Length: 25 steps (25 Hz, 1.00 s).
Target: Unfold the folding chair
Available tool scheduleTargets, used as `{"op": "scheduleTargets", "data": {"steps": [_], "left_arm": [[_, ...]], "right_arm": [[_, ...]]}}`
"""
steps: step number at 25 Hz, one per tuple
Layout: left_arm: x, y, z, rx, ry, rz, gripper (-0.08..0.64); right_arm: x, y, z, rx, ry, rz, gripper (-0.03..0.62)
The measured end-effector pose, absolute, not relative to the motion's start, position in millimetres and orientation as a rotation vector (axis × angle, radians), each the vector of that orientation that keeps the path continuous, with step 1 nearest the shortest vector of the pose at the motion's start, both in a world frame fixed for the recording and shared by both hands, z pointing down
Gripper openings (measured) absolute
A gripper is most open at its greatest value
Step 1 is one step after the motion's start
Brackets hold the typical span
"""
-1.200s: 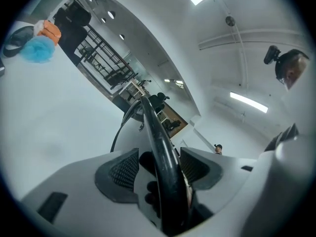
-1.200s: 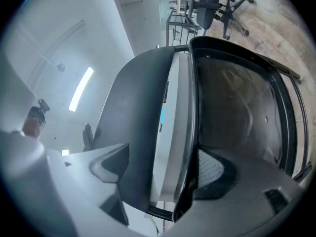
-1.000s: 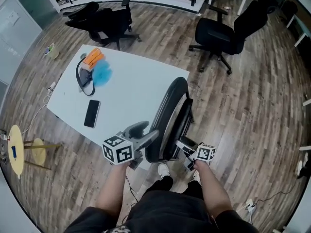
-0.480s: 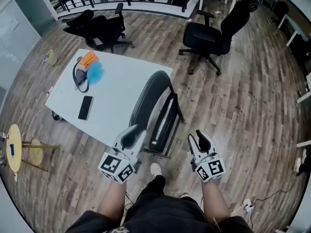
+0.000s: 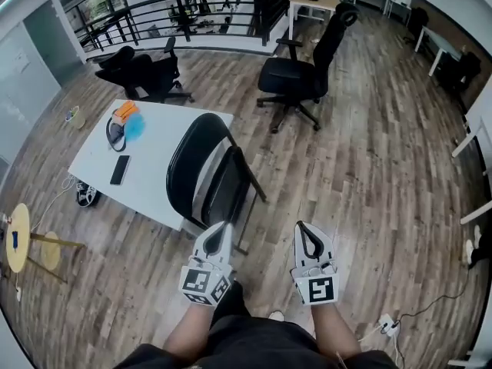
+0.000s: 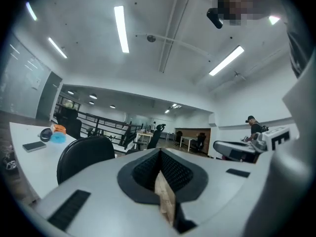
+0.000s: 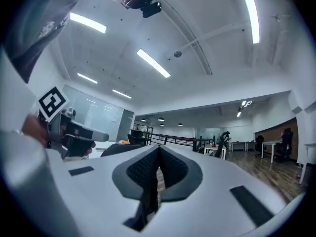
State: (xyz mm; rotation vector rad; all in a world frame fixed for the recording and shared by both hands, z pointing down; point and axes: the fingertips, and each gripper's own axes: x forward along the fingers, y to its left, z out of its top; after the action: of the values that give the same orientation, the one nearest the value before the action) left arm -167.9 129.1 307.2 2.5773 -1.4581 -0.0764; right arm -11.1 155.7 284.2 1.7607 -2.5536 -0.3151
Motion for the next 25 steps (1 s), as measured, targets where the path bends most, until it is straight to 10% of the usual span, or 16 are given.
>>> {"op": "scheduleTargets", "data": {"steps": [11,25], "left_arm": [[-108,263,310,2.579,-1.434,-0.028,0.005],[-210,320,297,2.592,-1.446,0.051,0.005]], "right_arm": [[28,298,278,1.846,-2.481,-0.218,0.015],[-67,361,264,1.888,-2.436,-0.228,0.014]]}}
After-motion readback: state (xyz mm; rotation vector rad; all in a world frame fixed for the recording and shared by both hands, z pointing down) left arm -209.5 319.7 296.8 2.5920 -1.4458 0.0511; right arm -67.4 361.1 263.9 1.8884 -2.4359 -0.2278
